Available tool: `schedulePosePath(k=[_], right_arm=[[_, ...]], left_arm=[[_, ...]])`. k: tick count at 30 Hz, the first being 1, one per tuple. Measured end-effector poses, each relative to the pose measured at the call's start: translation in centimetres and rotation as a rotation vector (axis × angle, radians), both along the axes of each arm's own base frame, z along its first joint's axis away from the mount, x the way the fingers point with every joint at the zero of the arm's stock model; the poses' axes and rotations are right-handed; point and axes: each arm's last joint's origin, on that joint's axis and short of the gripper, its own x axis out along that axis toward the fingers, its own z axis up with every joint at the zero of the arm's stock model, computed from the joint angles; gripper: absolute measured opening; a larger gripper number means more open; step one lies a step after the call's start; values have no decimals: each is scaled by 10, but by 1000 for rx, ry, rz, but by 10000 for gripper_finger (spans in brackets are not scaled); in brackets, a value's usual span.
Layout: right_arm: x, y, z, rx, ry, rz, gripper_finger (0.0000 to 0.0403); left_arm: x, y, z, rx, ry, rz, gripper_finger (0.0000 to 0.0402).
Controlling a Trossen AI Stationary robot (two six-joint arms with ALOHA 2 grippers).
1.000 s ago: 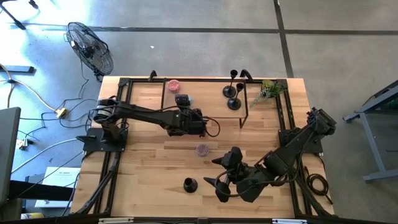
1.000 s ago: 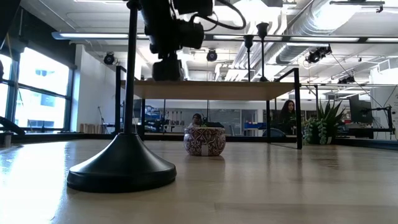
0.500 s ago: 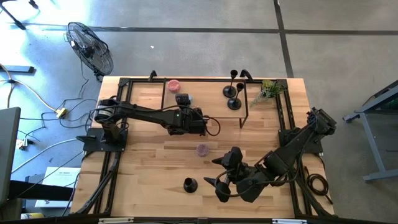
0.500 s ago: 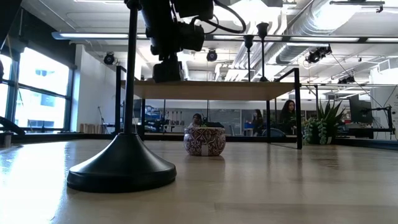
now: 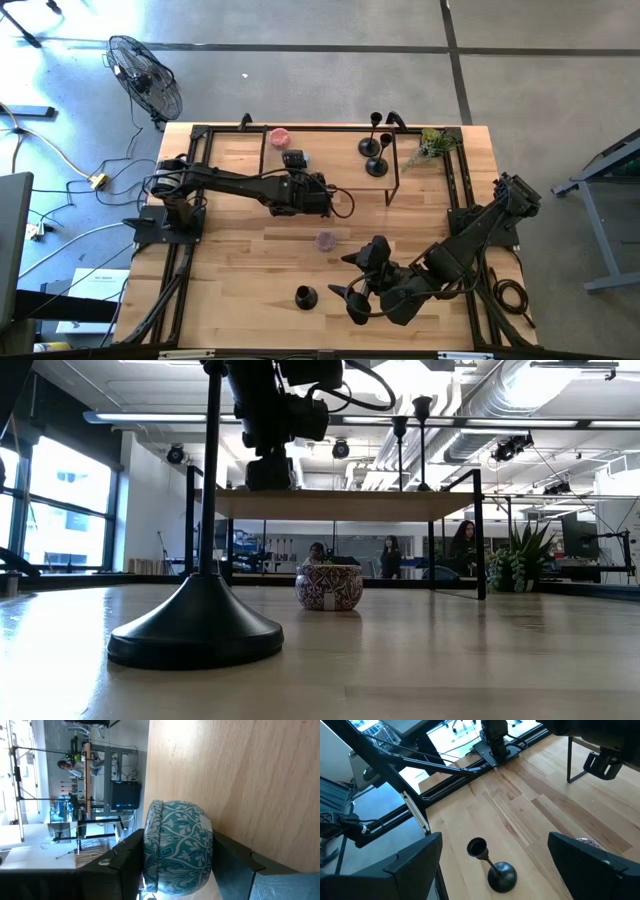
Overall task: Pick & Place candle stick holders
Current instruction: Put the blue patterned scented candle on the shelf, then put the black candle holder on the shelf
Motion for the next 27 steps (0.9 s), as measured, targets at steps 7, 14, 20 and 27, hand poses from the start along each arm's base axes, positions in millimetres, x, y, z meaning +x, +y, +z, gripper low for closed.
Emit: schedulePosePath(k=[7, 14, 20, 27], right_arm=[[0, 0, 0, -2, 3, 0, 357], [0, 0, -1, -5, 6, 0, 357], [0, 0, 0, -4, 6, 0, 357], [-1, 0, -1, -6, 8, 0, 357]], left_arm=[[-4, -4, 8, -43, -26, -17, 191], [-6, -6, 11, -82, -52, -23, 193], [-6, -7, 9, -124, -54, -24, 240], [-6, -6, 10, -113, -58, -23, 299]])
